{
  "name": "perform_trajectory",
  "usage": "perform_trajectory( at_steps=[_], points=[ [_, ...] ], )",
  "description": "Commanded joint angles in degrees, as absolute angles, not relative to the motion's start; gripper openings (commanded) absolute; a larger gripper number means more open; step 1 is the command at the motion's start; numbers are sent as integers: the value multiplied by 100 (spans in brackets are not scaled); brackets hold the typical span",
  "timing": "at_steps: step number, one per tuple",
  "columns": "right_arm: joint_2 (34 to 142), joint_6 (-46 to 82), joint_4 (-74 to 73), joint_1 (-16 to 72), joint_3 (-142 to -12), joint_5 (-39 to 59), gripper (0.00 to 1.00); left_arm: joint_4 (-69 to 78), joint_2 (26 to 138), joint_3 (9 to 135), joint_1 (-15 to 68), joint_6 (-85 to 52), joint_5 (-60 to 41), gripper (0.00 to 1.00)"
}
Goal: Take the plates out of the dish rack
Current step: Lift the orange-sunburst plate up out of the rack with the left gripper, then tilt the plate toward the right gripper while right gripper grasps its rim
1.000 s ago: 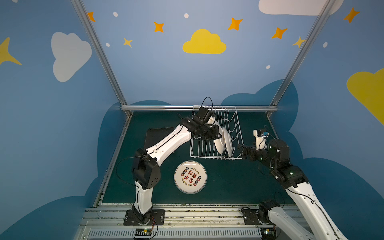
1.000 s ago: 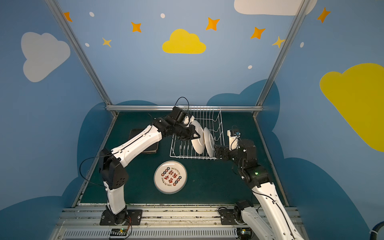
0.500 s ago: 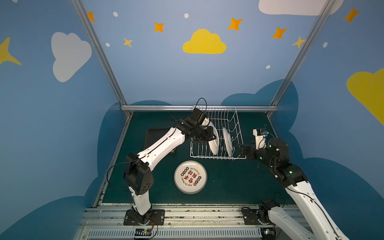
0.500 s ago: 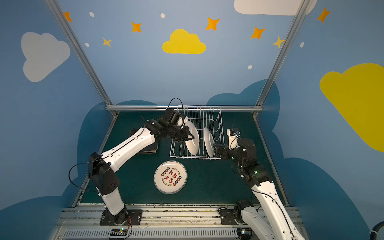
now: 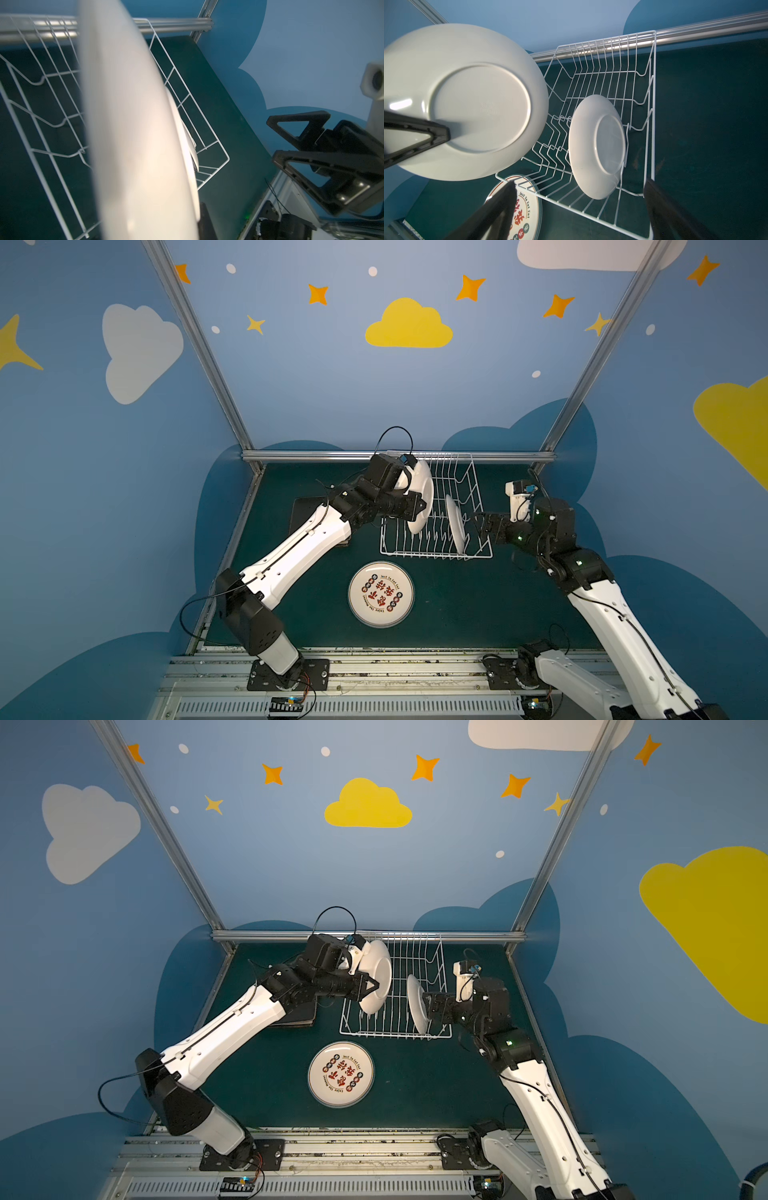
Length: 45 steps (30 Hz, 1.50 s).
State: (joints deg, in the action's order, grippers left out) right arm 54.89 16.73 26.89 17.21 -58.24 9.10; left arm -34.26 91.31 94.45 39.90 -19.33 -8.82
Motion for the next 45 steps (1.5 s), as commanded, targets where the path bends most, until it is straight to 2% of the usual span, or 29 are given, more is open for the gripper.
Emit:
perform_trajectory(
  at_steps=[1,6,14,24,32,45],
  points=[
    [5621,1951,2881,1694,-6100,1108,95,-2880,8743,9122,4076,-969,-74,3],
    [5778,2261,2802,1644,-6299,1337,95,-1865,8065,7981,4153,-83,729,3],
    [6040,2722,2479,1596,-6494,1853,95,-695,7133,6568,4383,1864,1347,3],
    [6445,3278,1885,1602,-6769,2711,95,-624,6924,6101,4639,3198,2280,3],
    [6511,3425,1722,1646,-6685,2969,94,-94,7165,5794,5077,4441,3034,3],
    [6770,3571,1797,1848,-6639,3178,92,784,7649,5713,5533,5644,3590,3]
  ],
)
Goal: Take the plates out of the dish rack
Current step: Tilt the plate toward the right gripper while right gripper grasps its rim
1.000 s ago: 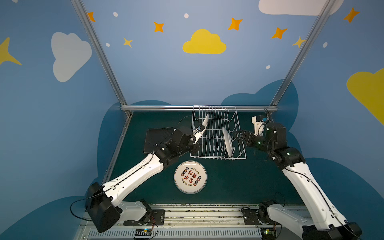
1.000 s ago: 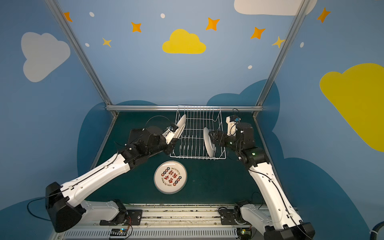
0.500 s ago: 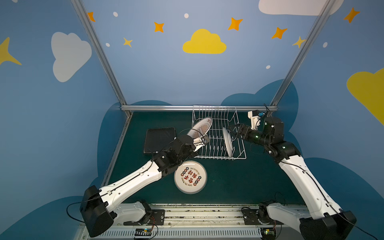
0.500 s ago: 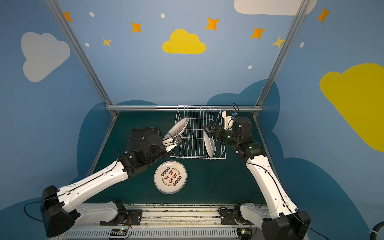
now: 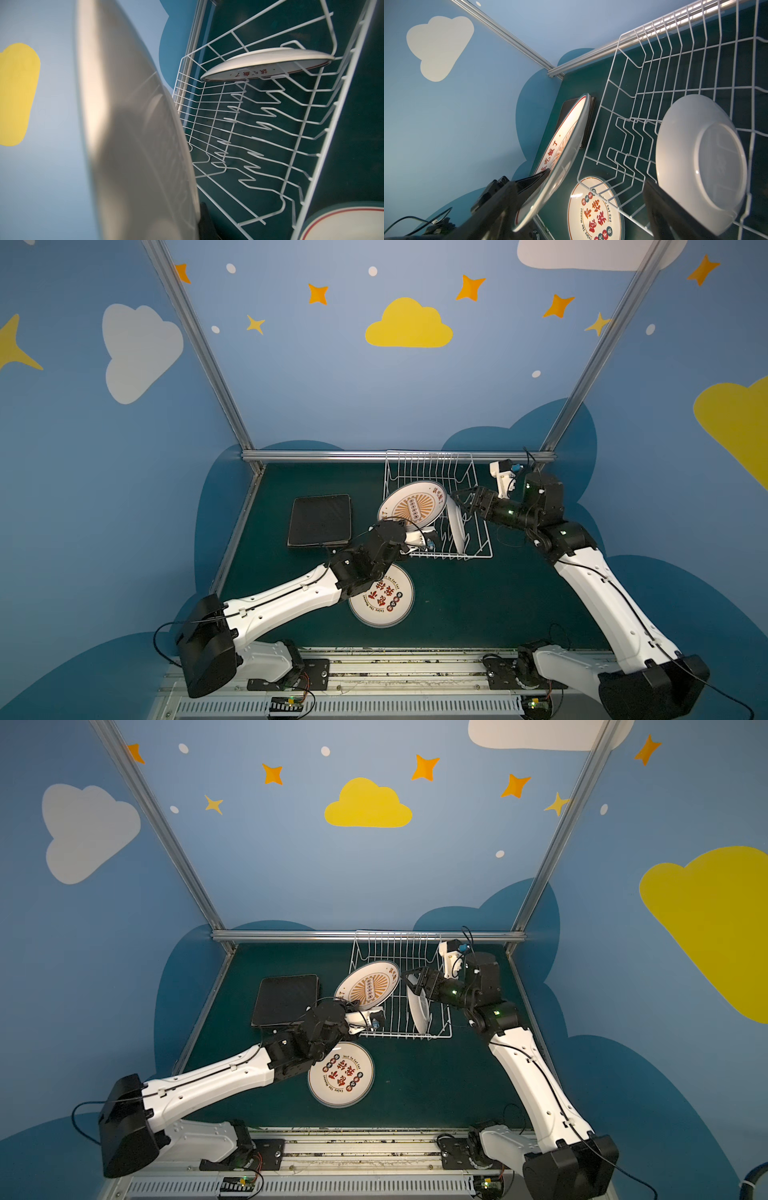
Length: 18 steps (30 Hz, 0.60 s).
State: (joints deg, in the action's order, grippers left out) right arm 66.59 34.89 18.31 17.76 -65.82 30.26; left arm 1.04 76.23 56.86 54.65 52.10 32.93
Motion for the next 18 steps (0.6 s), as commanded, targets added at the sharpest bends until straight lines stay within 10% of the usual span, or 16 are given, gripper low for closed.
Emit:
perform_trajectory(
  at_steps=[1,18],
  points=[
    [6822,3610,1805,1872,-6635,3221,91,845,7685,5713,5570,5729,3640,3],
    [7295,3667,2230,2126,-6622,3374,55,1658,8186,5696,5843,6393,4061,4]
  ],
)
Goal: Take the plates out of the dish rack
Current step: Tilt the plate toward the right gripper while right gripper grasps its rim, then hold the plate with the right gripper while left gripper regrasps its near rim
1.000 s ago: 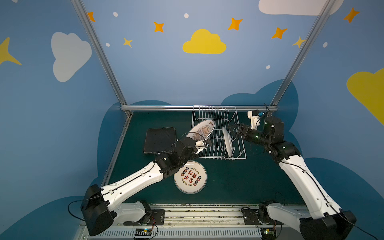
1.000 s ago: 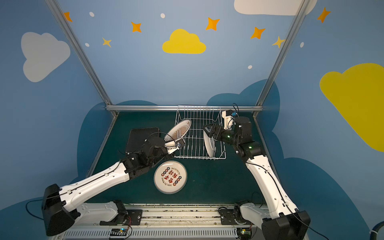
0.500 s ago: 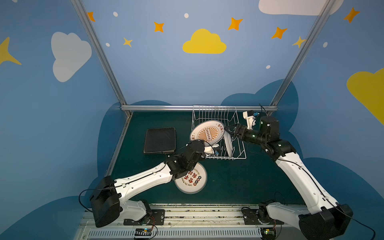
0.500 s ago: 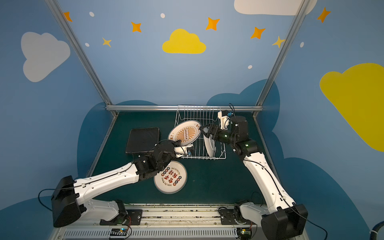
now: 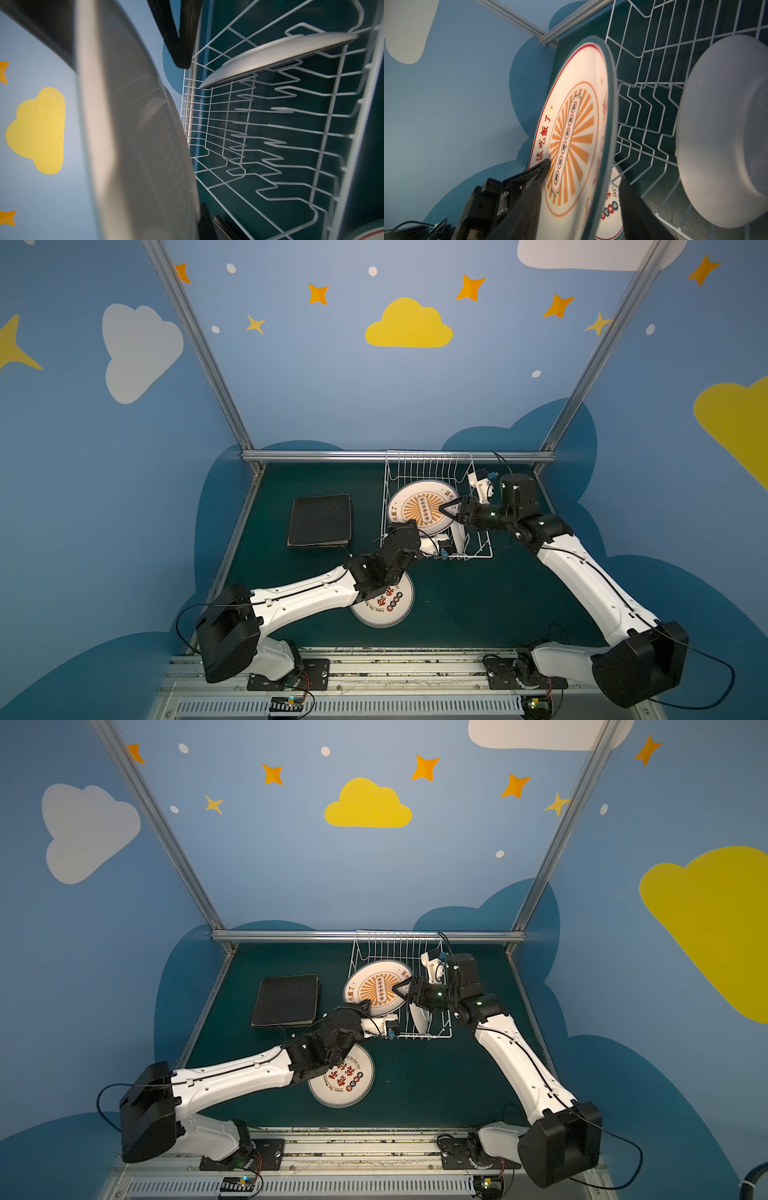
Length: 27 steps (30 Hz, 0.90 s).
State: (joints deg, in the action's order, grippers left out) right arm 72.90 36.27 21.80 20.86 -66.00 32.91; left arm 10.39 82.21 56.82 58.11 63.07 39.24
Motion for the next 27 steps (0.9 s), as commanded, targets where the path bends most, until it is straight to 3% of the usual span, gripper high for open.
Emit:
perform_trajectory(
  at_steps=[1,11,19,27],
  points=[
    [7286,3697,2184,2136,-6594,3366,51,1692,8192,5684,5845,6404,4061,4],
    [7406,3821,2035,2171,-6548,3360,34,1840,8198,5608,5908,6456,4047,5],
    [7503,3966,1951,2189,-6560,3467,27,1896,8224,5581,5915,6538,4061,6],
    [7621,3972,1942,2270,-6601,3526,35,1997,8309,5569,5948,6701,4052,8]
  ],
)
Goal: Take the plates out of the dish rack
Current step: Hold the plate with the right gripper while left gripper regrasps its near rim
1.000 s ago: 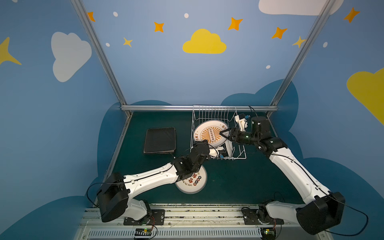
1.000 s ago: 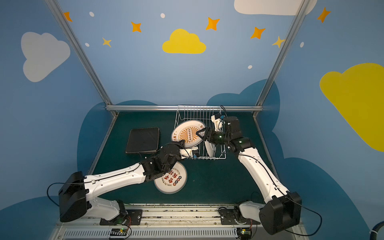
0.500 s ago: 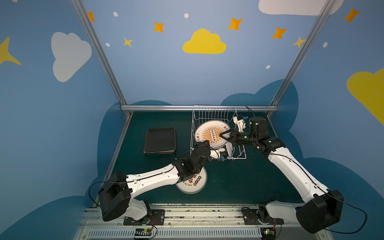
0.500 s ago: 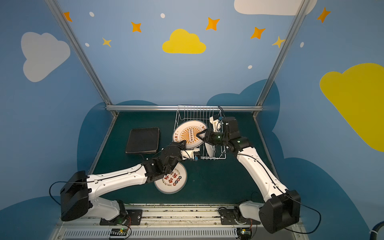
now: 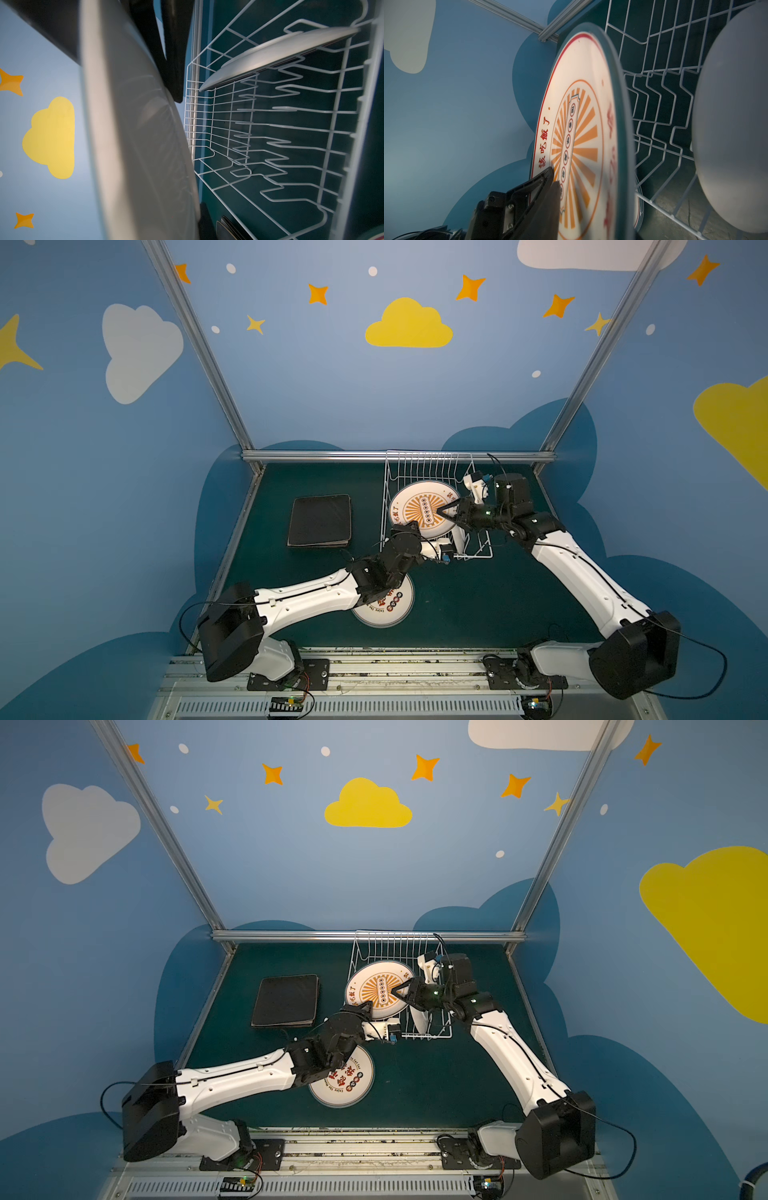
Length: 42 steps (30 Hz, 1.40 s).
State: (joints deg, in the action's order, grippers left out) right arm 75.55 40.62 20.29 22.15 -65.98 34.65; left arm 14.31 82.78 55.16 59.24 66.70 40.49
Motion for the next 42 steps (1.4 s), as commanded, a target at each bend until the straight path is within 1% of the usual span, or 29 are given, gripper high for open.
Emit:
perform_trajectory(
  at_steps=[1,3,8,12,13,14,15,18,20,21,23,24,29,32,35,37,40,42],
  points=[
    [7626,3973,1942,2274,-6606,3500,34,2019,8310,5572,5952,6699,4060,8],
    [7646,3973,1944,2278,-6609,3490,32,2028,8315,5579,5961,6697,4070,8],
    [7665,3973,1947,2283,-6649,3553,17,2052,8323,5572,5959,6629,4078,10],
    [7645,4041,1819,2281,-6668,3647,2,2098,8288,5512,5959,6502,4008,18],
    [7637,4072,1779,2280,-6677,3673,0,2113,8279,5499,5959,6467,3999,22],
    [7622,4091,1752,2276,-6680,3667,0,2132,8269,5487,5959,6447,3991,27],
    [7617,4104,1733,2276,-6688,3657,0,2134,8256,5478,5961,6406,3990,36],
    [7572,4169,1649,2241,-6689,3616,0,2051,8188,5482,5967,6135,4047,67],
    [7527,4233,1547,2206,-6667,3571,0,1891,8055,5480,5968,5769,4037,85],
    [7506,4268,1502,2189,-6661,3523,0,1796,7951,5455,5972,5566,3990,91],
    [7464,4311,1413,2158,-6643,3423,0,1517,7717,5408,5963,5123,3815,98],
    [7440,4318,1385,2136,-6639,3364,0,1395,7572,5374,5968,4854,3712,99],
    [7319,4299,1263,2053,-6569,3127,0,1082,6834,5160,5950,3453,2942,100],
    [7195,4276,1131,2030,-6439,2958,0,690,6450,5312,5849,2211,2401,100],
    [7075,4176,1125,2022,-6364,2831,0,272,6304,5588,5545,750,1968,100],
    [7024,4119,1125,2019,-6330,2816,0,65,6301,5730,5325,13,1625,100],
    [6930,4037,1032,2004,-6252,2841,0,134,6267,5748,4953,-979,1163,100],
    [6858,3982,956,2003,-6206,2864,0,136,6258,5729,4520,-1784,712,100]
  ],
)
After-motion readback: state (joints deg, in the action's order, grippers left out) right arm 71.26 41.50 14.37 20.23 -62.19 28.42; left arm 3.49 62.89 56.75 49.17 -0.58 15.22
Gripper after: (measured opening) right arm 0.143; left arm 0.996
